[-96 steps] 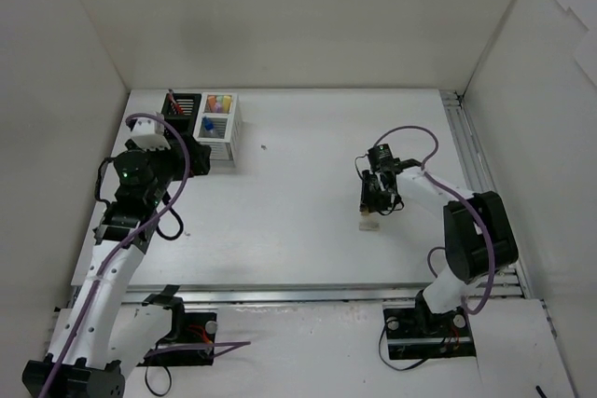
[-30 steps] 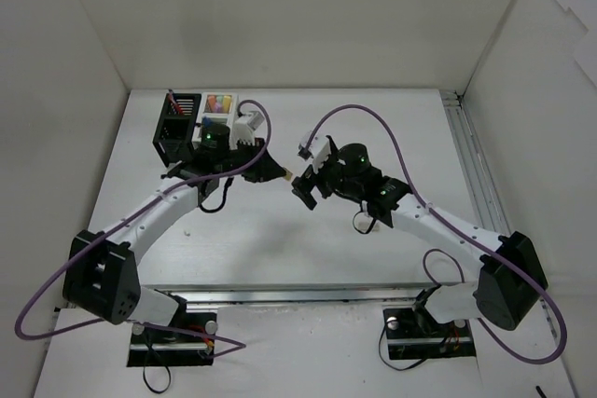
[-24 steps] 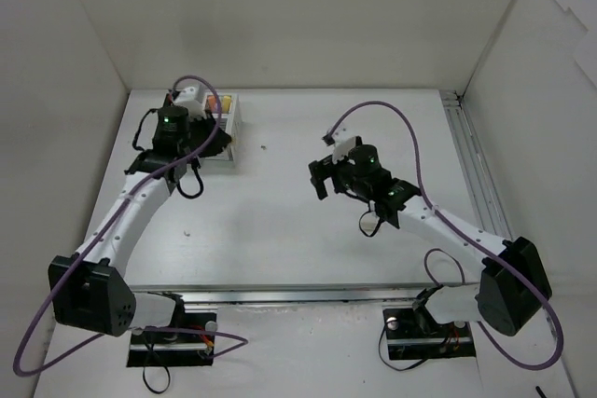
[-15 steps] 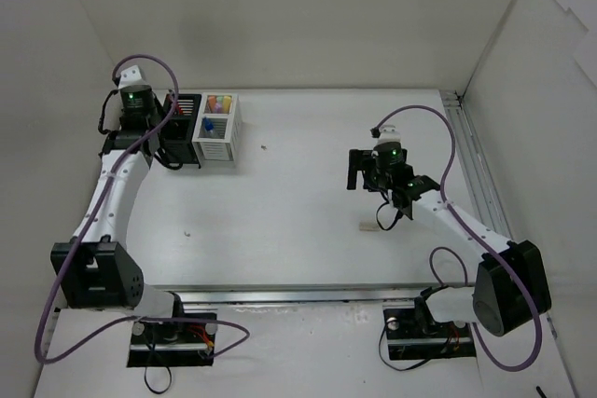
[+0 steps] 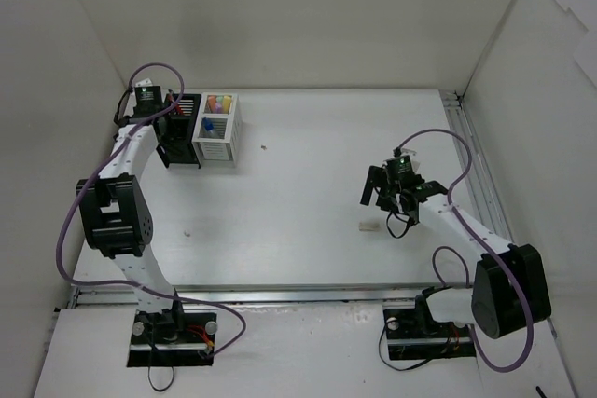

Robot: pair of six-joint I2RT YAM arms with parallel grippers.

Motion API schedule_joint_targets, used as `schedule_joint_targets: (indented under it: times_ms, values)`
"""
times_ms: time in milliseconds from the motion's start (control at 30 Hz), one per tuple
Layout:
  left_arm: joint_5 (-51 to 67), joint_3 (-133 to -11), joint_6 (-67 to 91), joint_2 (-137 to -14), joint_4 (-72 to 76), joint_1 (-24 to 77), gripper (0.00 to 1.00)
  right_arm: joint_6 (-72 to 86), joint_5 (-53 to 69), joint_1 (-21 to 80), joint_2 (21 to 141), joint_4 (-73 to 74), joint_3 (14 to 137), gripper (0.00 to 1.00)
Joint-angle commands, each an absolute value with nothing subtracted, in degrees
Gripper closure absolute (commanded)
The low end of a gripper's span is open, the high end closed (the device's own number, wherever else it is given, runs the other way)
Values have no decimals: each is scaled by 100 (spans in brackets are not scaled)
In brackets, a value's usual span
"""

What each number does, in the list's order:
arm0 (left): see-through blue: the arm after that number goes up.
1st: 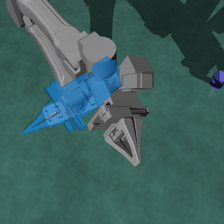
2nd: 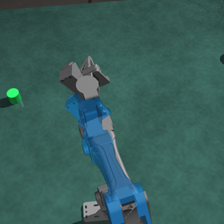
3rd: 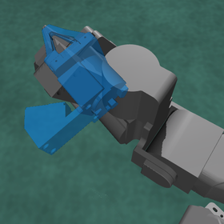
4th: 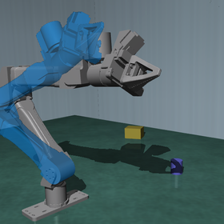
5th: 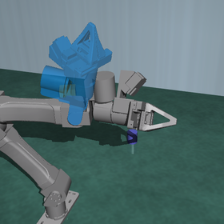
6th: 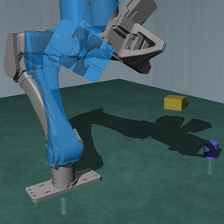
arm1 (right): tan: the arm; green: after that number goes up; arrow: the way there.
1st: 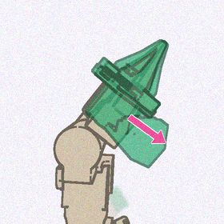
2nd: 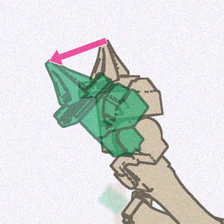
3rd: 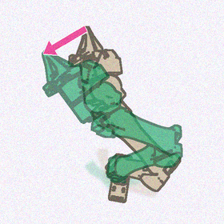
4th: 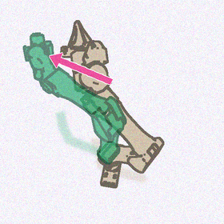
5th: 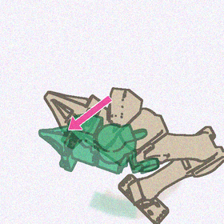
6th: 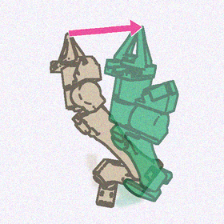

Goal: Sort the stationery into containers
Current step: Place the stationery in the storage box, then pick up the stationery from the center of the board.

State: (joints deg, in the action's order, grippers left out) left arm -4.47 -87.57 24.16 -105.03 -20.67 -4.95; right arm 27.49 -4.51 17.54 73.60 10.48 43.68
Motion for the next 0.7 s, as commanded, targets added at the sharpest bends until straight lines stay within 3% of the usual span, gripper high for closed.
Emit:
schedule_joint_targets:
  times_ms: [0, 133, 233, 267, 467, 667]
  values:
    - [-317, -9228, 2320, -10362, -1802, -554, 100, 3120, -343, 1723, 7216, 1230, 4245, 2]
    - [-360, -9255, 2311, -10362, -1784, -554, 100, 3173, -334, 1731, 7146, 1292, 4157, 2]
    - [-273, -9229, 2276, -10319, -1907, -554, 82, 3392, -343, 1723, 7058, 1423, 4035, 2]
    - [-264, -9185, 2276, -10292, -1907, -554, 67, 3506, -317, 1731, 7040, 1459, 3999, 2]
    - [167, -8746, 2180, -9739, -1696, -554, 37, 3744, -79, 1723, 7075, 1599, 3894, 2]
    - [193, -8315, 2048, -8792, -1609, -264, 13, 4649, -122, 1723, 7084, 1687, 3727, 3]
